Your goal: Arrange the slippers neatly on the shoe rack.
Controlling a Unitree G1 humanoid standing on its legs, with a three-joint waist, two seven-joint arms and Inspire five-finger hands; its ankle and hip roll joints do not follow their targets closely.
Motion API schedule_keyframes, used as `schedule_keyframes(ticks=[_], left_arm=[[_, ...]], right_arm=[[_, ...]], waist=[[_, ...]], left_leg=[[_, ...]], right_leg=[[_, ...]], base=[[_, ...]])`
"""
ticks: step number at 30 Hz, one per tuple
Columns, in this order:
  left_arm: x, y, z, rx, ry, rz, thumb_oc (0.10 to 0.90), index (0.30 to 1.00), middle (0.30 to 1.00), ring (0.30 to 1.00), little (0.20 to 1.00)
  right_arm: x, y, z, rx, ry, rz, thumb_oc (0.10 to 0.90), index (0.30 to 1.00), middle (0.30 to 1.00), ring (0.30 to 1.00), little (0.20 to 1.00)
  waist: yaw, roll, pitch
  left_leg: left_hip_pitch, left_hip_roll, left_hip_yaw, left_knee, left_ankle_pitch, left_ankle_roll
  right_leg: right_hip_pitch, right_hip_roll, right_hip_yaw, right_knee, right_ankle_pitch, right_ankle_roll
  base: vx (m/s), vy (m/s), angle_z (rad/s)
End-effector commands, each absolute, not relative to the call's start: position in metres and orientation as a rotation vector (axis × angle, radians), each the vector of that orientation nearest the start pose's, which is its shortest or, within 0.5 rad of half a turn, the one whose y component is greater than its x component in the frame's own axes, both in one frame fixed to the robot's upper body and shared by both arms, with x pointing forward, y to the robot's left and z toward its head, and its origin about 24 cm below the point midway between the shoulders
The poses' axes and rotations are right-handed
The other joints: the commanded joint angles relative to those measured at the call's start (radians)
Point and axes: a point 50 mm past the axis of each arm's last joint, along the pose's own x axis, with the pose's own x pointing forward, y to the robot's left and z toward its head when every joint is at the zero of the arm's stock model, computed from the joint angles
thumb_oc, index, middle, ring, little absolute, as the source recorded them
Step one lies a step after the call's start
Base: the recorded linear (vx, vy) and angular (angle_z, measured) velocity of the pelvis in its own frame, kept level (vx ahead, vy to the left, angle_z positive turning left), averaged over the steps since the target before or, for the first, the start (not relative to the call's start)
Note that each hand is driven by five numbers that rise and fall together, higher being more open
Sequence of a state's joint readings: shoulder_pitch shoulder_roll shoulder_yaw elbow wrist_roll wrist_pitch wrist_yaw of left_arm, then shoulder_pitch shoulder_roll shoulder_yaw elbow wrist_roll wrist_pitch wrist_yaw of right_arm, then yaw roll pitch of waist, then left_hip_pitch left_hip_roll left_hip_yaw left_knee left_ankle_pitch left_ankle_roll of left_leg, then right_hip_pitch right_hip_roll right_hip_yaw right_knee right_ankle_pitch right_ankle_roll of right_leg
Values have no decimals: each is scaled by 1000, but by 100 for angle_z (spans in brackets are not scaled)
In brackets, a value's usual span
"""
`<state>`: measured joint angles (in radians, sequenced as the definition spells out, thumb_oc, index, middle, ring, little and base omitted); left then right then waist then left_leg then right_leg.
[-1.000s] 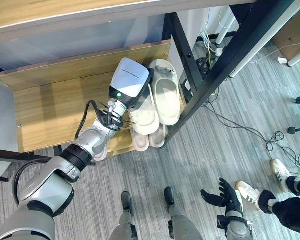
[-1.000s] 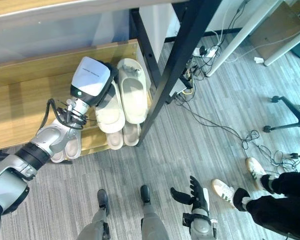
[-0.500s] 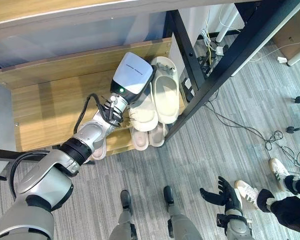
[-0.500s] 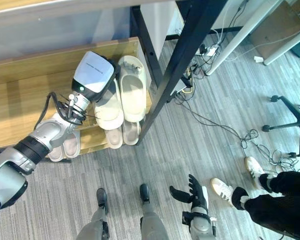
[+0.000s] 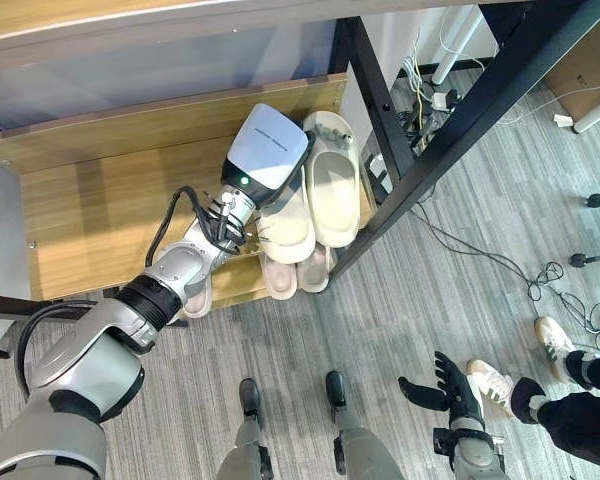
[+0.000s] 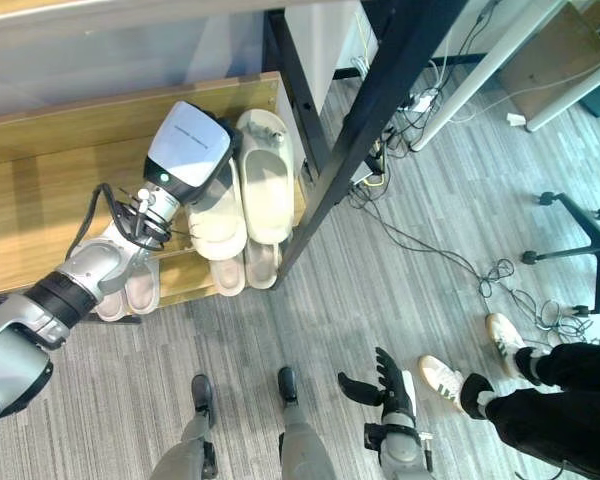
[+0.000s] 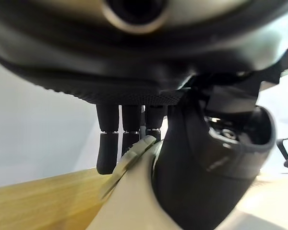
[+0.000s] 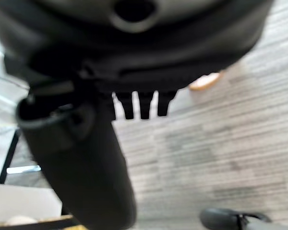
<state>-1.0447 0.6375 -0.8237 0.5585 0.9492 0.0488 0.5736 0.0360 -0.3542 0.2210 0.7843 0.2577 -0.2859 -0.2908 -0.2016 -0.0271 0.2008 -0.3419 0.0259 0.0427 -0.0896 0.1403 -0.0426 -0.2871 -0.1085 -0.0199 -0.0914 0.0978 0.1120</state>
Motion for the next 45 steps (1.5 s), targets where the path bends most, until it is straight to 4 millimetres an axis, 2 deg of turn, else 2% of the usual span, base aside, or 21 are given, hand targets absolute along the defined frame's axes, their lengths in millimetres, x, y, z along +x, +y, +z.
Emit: schedule_keyframes(ticks=[1, 9, 10, 12, 14, 15, 16, 17, 27, 31, 37, 45], left_arm=[[375, 101, 299, 1778, -1234, 399, 400, 300, 300, 300, 300], [379, 92, 304, 1865, -1257, 354, 400, 300, 300, 300, 300], [380, 92, 303, 1870, -1253, 347, 413, 319, 319, 319, 319], [382, 90, 302, 1881, -1241, 337, 472, 408, 408, 408, 408], [383, 88, 300, 1877, -1234, 330, 596, 594, 594, 594, 594], [385, 89, 297, 1876, -1221, 328, 684, 726, 726, 726, 726], [386, 89, 297, 1878, -1213, 329, 726, 789, 789, 789, 789], [387, 89, 295, 1875, -1201, 331, 800, 900, 900, 900, 900], [392, 99, 304, 1828, -1108, 398, 800, 900, 900, 900, 900], [392, 103, 301, 1760, -1059, 396, 800, 900, 900, 900, 900], [384, 101, 289, 1543, -1037, 384, 800, 900, 900, 900, 900], [383, 99, 288, 1495, -1017, 384, 800, 900, 900, 900, 900]], right_arm=[[174, -283, -73, -335, 457, -380, 800, 900, 900, 900, 900], [183, -278, -74, -345, 456, -349, 800, 900, 900, 900, 900], [183, -277, -74, -348, 457, -345, 800, 900, 900, 900, 900], [184, -278, -74, -350, 456, -345, 800, 900, 900, 900, 900], [183, -276, -74, -352, 455, -336, 800, 900, 900, 900, 900], [183, -275, -75, -354, 458, -331, 800, 900, 900, 900, 900], [183, -275, -75, -355, 458, -329, 800, 900, 900, 900, 900], [183, -274, -76, -356, 459, -327, 800, 900, 900, 900, 900], [182, -267, -78, -335, 461, -304, 800, 900, 900, 900, 900], [182, -263, -78, -317, 461, -303, 800, 900, 900, 900, 900], [181, -256, -81, -299, 477, -298, 800, 900, 900, 900, 900], [184, -254, -82, -300, 485, -294, 800, 900, 900, 900, 900]], waist=[[11, 5, -25], [4, 4, -29], [2, 4, -30], [0, 3, -32], [-1, 2, -35], [-2, 2, -37], [-3, 1, -38], [-3, 1, -39], [1, -3, -41], [9, -5, -37], [25, -14, -31], [37, -15, -30]], left_leg=[[30, -56, -3, 2, -129, 28], [20, -53, 1, 2, -127, 27], [20, -53, 1, 2, -127, 28], [19, -53, 2, 2, -128, 29], [17, -53, 2, 2, -128, 29], [16, -53, 2, 2, -128, 29], [16, -53, 2, 2, -128, 29], [17, -53, 2, 2, -128, 29], [21, -54, 1, 2, -130, 29], [26, -56, -1, 2, -130, 30], [33, -60, -6, 2, -131, 31], [41, -61, -8, 2, -129, 32]], right_leg=[[-29, 36, 43, 7, -35, 46], [-40, 35, 42, 7, -29, 49], [-41, 36, 43, 7, -28, 50], [-43, 37, 44, 7, -29, 50], [-44, 36, 45, 8, -29, 50], [-45, 37, 45, 8, -30, 49], [-46, 37, 46, 8, -31, 49], [-46, 37, 46, 8, -31, 48], [-43, 37, 44, 11, -35, 45], [-41, 35, 40, 12, -36, 44], [-35, 32, 34, 15, -40, 37], [-27, 33, 31, 16, -40, 34]], base=[[0, 0, 0], [0, 0, 0], [0, 0, 0], [0, 0, 0], [0, 0, 0], [0, 0, 0], [0, 0, 0], [0, 0, 0], [0, 0, 0], [0, 0, 0], [0, 0, 0], [0, 0, 0]])
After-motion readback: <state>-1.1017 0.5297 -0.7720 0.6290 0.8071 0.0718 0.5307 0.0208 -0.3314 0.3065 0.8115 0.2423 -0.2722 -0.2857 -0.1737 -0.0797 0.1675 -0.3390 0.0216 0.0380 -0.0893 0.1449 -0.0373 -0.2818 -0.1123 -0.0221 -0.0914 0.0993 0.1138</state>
